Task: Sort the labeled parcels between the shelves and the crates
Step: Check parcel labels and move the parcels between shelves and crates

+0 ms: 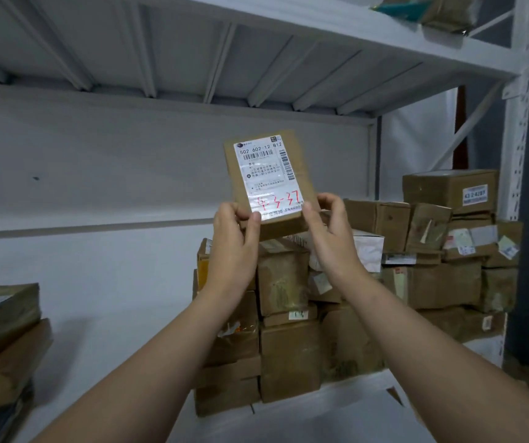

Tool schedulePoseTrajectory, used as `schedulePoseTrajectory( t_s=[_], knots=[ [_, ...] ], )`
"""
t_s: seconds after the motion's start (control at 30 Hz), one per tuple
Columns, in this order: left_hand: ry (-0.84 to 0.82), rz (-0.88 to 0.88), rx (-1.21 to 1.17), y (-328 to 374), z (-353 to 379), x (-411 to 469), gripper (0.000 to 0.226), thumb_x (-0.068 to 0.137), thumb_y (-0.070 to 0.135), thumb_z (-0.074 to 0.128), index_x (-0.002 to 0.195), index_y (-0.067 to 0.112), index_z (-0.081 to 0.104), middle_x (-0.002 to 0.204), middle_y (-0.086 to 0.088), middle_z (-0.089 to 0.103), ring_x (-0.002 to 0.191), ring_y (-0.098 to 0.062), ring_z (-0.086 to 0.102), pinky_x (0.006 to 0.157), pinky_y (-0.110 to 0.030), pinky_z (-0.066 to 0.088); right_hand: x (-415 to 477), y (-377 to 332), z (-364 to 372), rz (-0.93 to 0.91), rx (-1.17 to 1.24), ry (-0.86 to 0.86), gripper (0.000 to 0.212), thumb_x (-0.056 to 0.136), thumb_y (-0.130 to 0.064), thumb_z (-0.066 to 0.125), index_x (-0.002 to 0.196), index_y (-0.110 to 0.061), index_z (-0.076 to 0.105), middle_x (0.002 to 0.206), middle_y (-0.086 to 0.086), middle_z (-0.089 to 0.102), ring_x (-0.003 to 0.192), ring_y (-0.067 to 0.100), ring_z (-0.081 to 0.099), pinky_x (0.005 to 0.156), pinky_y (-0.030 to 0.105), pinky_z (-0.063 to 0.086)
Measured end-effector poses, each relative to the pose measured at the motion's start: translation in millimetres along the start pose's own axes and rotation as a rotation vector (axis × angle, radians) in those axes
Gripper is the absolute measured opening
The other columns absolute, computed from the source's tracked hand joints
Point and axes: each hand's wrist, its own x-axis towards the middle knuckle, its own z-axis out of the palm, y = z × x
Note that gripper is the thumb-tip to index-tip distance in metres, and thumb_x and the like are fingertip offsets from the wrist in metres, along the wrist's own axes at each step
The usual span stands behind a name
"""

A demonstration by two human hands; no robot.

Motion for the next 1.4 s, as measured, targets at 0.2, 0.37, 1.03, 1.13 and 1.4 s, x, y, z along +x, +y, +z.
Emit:
schedulePoseTrajectory(
  t_s=[0.2,0.37,1.03,1.13,1.4],
  knots=[
    [0.012,-0.024,-0.115,-1.2,-18.6,-14.2,0.037,0.096,0.028,0.053,0.12,0.039,0.028,0.114,0.029,0.046,0.099,0.02,0.051,0.074,-0.006,0.048,-13.0,-3.4,12.8,-0.01,0.102,-0.032,0.028,0.095,-0.018,0.057,0.117,-0.02,0.041,0.113,-0.013,0.054,0.095,-0.016,0.056,0.077,0.006,0.046],
    [0.027,-0.053,-0.089,-9.3,-37.3,-21.9,0.053,0.095,0.026,0.055,0.138,0.039,0.026,0.137,0.019,0.042,0.113,0.013,0.045,0.075,0.002,0.04,-26.6,1.5,29.2,0.005,0.122,-0.071,0.035,0.093,-0.017,0.059,0.121,-0.022,0.04,0.119,-0.007,0.055,0.106,-0.004,0.057,0.081,0.008,0.047],
    [0.219,-0.118,0.188,-33.1,-212.9,-123.5,0.049,0.085,0.046,0.052,0.133,0.044,0.04,0.127,0.016,0.051,0.112,0.006,0.051,0.083,-0.006,0.043,-142.7,-31.5,168.8,-0.113,0.093,-0.354,0.057,0.088,-0.047,0.056,0.137,-0.055,0.028,0.145,-0.016,0.034,0.133,-0.007,0.029,0.105,0.017,0.033],
    [0.226,-0.26,0.291,-57.5,-234.1,-154.9,0.057,0.086,0.045,0.05,0.14,0.034,0.039,0.125,0.009,0.045,0.109,0.014,0.045,0.078,0.002,0.038,-180.3,-9.4,201.5,-0.068,0.076,-0.443,0.067,0.082,-0.029,0.073,0.136,-0.042,0.036,0.141,-0.005,0.033,0.121,-0.025,0.026,0.091,-0.005,0.027],
    [0.023,-0.383,0.435,-114.4,-257.3,-185.9,0.039,0.093,0.023,0.057,0.13,0.031,0.044,0.111,0.024,0.052,0.097,0.005,0.056,0.075,-0.006,0.044,-227.5,33.7,241.8,0.014,-0.167,-0.385,0.06,0.081,-0.01,0.074,0.133,-0.023,0.049,0.141,0.008,0.04,0.127,0.007,0.037,0.096,0.01,0.042]
  ],
)
